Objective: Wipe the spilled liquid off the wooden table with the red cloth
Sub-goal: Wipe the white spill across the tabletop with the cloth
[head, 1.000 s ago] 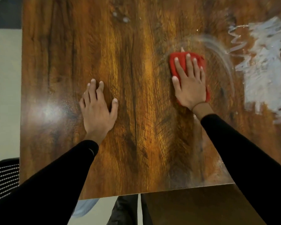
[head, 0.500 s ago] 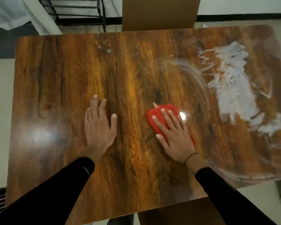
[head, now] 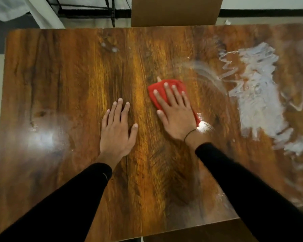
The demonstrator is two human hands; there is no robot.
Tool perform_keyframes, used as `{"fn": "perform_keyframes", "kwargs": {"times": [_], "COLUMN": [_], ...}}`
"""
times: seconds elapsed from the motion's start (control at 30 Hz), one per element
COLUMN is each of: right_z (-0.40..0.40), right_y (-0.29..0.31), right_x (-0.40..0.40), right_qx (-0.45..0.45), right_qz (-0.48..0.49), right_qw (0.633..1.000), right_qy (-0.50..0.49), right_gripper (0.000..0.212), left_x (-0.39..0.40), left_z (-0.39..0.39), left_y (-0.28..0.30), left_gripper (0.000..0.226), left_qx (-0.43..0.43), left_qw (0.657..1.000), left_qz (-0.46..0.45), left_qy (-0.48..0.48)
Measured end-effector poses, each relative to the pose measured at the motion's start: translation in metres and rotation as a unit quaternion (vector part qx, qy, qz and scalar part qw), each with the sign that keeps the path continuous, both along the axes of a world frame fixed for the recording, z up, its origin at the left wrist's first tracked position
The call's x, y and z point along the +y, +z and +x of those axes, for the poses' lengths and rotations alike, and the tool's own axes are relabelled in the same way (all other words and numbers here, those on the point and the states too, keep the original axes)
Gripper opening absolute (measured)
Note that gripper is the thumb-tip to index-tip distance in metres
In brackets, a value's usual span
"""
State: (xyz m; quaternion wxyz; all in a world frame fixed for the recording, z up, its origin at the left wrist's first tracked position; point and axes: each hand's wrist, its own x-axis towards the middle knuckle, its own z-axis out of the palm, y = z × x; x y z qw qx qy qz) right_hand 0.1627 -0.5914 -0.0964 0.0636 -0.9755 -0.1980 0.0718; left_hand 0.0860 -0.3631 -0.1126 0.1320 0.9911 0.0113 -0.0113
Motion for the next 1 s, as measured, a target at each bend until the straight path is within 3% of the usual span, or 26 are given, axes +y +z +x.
{"fn": "perform_keyframes", "kwargs": {"times": [0.17, 0.27, 0.43, 0.57, 0.67, 0.83, 1.0], "right_z": [-0.118, -0.164, -0.137, -0.086, -0.101, -0.226, -0.290], "right_y": [-0.008, -0.009, -0.005, -0.007, -0.008, -0.007, -0.006], "right_x": [-0.028, -0.075, -0.127, -0.110, -0.067, -0.006, -0.054], "right_qx": [0.019, 0.039, 0.015, 0.002, -0.012, 0.029, 0.053], "right_qz": [0.021, 0.008, -0.001, 0.005, -0.006, 0.036, 0.011], "right_qw": [0.997, 0.998, 0.996, 0.986, 0.993, 0.999, 0.998], "right_qy": [0.068, 0.054, -0.088, -0.166, -0.113, 0.007, 0.039], "right_gripper": [0.068, 0.068, 0.069, 0.068, 0.068, 0.071, 0.068], "left_x": [-0.001, -0.002, -0.003, -0.003, -0.003, -0.002, -0.003], "left_z": [0.001, 0.000, -0.002, -0.004, -0.005, -0.011, -0.038], "left_y": [0.001, 0.004, 0.008, 0.008, 0.010, 0.013, 0.035], "left_gripper": [0.073, 0.072, 0.071, 0.069, 0.067, 0.058, 0.046], "left_qx": [0.001, 0.008, 0.001, -0.011, -0.015, -0.025, -0.052], "left_qw": [1.000, 1.000, 1.000, 1.000, 0.999, 0.997, 0.984], "left_qz": [-0.003, -0.011, -0.023, -0.025, -0.029, -0.071, -0.168], "left_qy": [-0.001, -0.002, -0.006, -0.007, -0.009, -0.021, 0.031]}}
